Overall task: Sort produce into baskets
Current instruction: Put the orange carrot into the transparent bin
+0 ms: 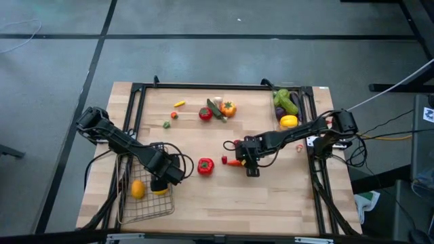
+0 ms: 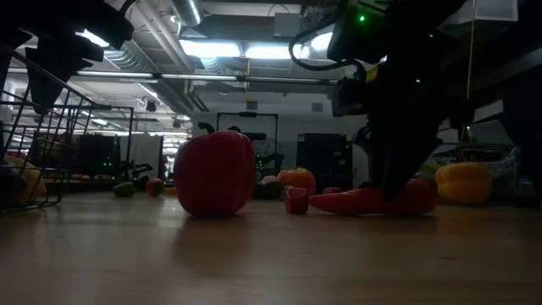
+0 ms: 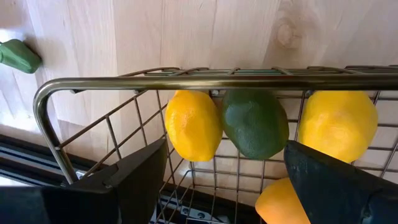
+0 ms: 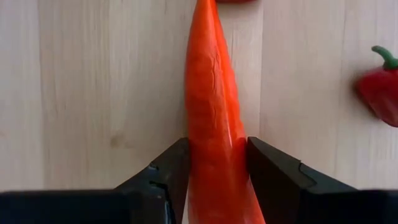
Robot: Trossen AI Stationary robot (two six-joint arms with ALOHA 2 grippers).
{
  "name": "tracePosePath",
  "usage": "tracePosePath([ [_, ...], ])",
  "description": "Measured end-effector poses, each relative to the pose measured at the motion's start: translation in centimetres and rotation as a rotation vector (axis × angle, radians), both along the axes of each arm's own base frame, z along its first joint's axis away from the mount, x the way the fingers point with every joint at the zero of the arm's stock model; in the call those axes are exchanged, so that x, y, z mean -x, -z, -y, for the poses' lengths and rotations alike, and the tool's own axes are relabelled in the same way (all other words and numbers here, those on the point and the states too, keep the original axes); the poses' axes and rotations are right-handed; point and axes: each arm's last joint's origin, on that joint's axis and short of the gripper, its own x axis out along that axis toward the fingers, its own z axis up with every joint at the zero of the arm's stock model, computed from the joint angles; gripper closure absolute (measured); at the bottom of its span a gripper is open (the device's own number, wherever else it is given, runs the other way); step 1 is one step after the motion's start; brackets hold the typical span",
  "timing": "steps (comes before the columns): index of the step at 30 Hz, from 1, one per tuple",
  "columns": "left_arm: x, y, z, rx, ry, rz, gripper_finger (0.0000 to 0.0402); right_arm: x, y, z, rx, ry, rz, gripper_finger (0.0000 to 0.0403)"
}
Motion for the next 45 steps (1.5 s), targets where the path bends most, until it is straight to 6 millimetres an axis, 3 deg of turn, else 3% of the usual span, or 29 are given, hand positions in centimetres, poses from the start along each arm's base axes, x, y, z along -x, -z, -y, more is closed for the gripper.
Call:
tracePosePath([
  [12, -0.5, 0.1, 0.3, 0.028, 0.000, 0.055, 0.0084, 0.1, 0.2, 0.2, 0.067, 0.019, -0.008, 0.0250],
  [20, -0.6, 0.1, 0.3, 0.035, 0.001, 0.067, 0.0084, 0.1, 0.3, 0.2, 0.070, 0.019, -0.013, 0.0292],
  [28, -0.6, 0.1, 0.3, 0.034, 0.001, 0.066, 0.0084, 0.1, 0.2, 0.2, 0.066, 0.018, -0.016, 0.0289],
  [38, -0.6, 0.1, 0.3, 0.034, 0.002, 0.066, 0.0084, -0.5, -3.2, 0.1, 0.079, -0.045, -0.089, 0.0291],
  [45, -0.6, 0.1, 0.3, 0.034, 0.002, 0.066, 0.0084, 0.0, -5.4, 0.4, 0.184, -0.067, -0.173, 0.0292],
])
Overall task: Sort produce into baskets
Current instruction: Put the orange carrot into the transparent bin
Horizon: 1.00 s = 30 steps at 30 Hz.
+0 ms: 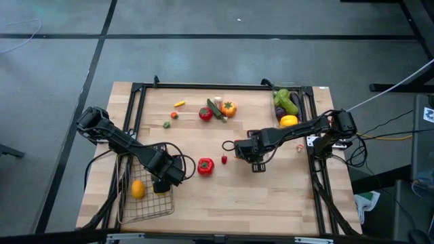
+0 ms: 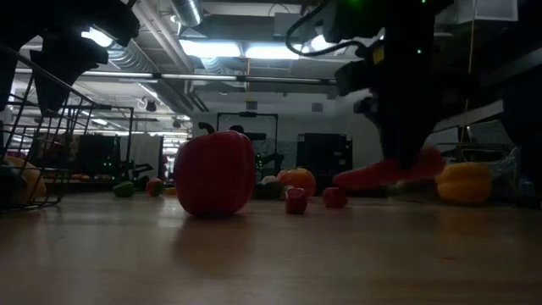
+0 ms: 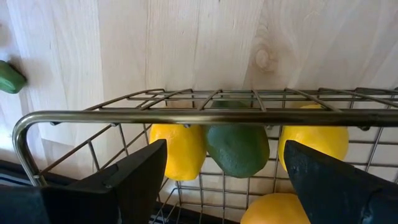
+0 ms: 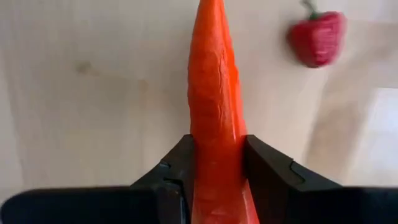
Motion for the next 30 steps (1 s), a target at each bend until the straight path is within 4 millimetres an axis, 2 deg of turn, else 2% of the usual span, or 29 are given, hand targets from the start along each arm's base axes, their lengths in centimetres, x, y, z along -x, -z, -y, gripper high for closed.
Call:
tracePosePath([
  [4, 0.0, 0.0, 0.0, 0.000, 0.000, 0.001, 0.0084, 0.6, -1.4, 0.6, 0.069, -0.002, -0.041, 0.0292],
  [9, 0.0, 0.0, 0.0, 0.000, 0.000, 0.001, 0.0084, 1.6, -4.0, 3.2, 0.155, 0.079, -0.044, 0.0292],
  [13, 0.0, 0.0, 0.0, -0.001, 0.000, 0.003, 0.0084, 3.1, -5.9, 6.3, 0.219, 0.194, -0.020, 0.0292],
  [19, 0.0, 0.0, 0.0, -0.004, 0.000, 0.005, 0.0084, 6.2, -7.9, 11.9, 0.309, 0.420, -0.036, 0.0292],
  [24, 0.0, 0.0, 0.0, -0.004, 0.000, 0.006, 0.0084, 8.5, -7.7, 16.5, 0.319, 0.617, -0.063, 0.0292],
  [30, 0.0, 0.0, 0.0, -0.004, -0.002, 0.007, 0.0084, 12.2, -5.4, 20.5, 0.296, 0.812, -0.164, 0.0292],
])
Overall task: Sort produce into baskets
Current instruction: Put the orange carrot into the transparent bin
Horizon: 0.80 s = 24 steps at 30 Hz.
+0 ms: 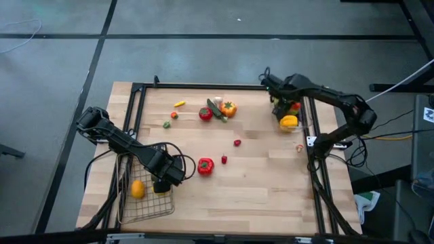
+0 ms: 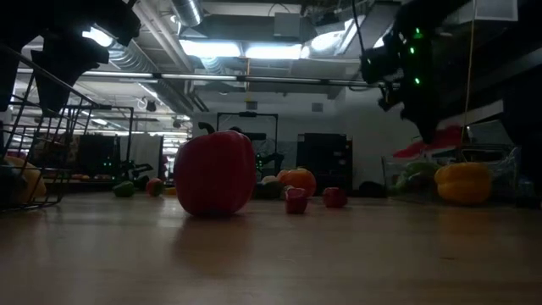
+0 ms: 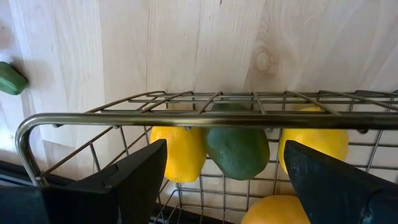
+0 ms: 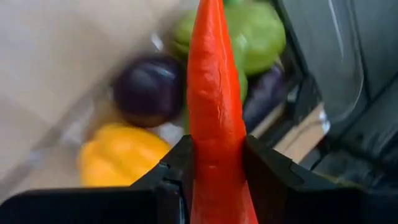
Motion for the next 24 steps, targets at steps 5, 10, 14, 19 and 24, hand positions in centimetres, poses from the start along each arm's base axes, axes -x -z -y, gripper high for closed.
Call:
tracePosePath([
  [5, 0.0, 0.0, 0.0, 0.000, 0.000, 0.000, 0.0084, 2.4, 1.4, 2.5, 0.015, 0.135, 0.016, 0.0292],
  [10, 0.0, 0.0, 0.0, 0.000, 0.000, 0.000, 0.0084, 3.5, 2.0, 3.9, 0.045, 0.199, 0.065, 0.0292],
  [14, 0.0, 0.0, 0.0, 0.000, 0.000, 0.001, 0.0084, 3.8, 2.0, 4.4, 0.046, 0.201, 0.095, 0.0291],
  [19, 0.0, 0.0, 0.0, -0.001, -0.002, 0.001, 0.0084, 3.7, 2.0, 4.4, 0.045, 0.199, 0.094, 0.0273],
  [24, 0.0, 0.0, 0.0, -0.001, -0.001, 0.000, 0.0084, 3.7, 2.0, 4.4, 0.045, 0.197, 0.094, 0.0253],
])
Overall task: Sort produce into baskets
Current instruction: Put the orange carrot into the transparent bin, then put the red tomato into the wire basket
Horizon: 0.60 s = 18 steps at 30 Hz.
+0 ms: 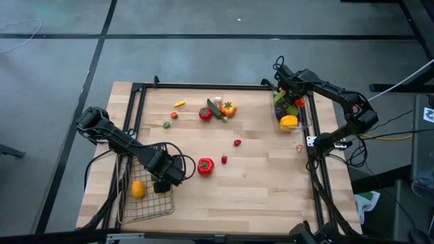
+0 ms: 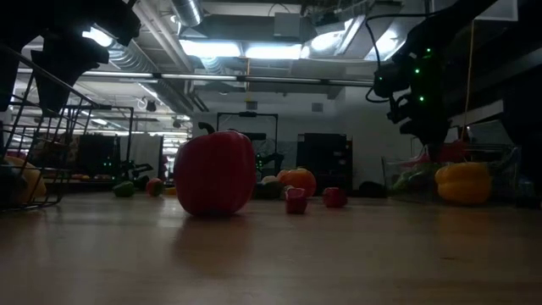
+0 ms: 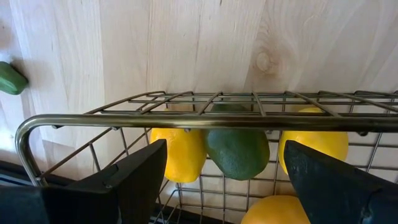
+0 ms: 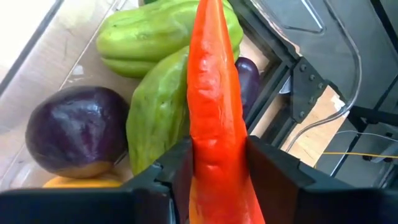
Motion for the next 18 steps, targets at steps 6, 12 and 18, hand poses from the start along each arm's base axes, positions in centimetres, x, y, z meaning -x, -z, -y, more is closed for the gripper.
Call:
tracePosePath([
  [6, 0.1, 0.0, 0.0, -0.002, 0.002, -0.006, 0.0084, 0.0, 0.0, 0.0, 0.000, 0.000, 0.000, 0.0240],
  [12, 0.1, -0.1, 0.0, -0.003, 0.002, -0.008, 0.0084, 0.1, 0.0, -0.1, -0.008, 0.002, -0.006, 0.0198],
  [18, -0.5, -1.7, 0.3, 0.017, 0.037, 0.023, 0.0084, 0.0, 0.0, -0.1, -0.024, -0.003, 0.017, 0.0126],
])
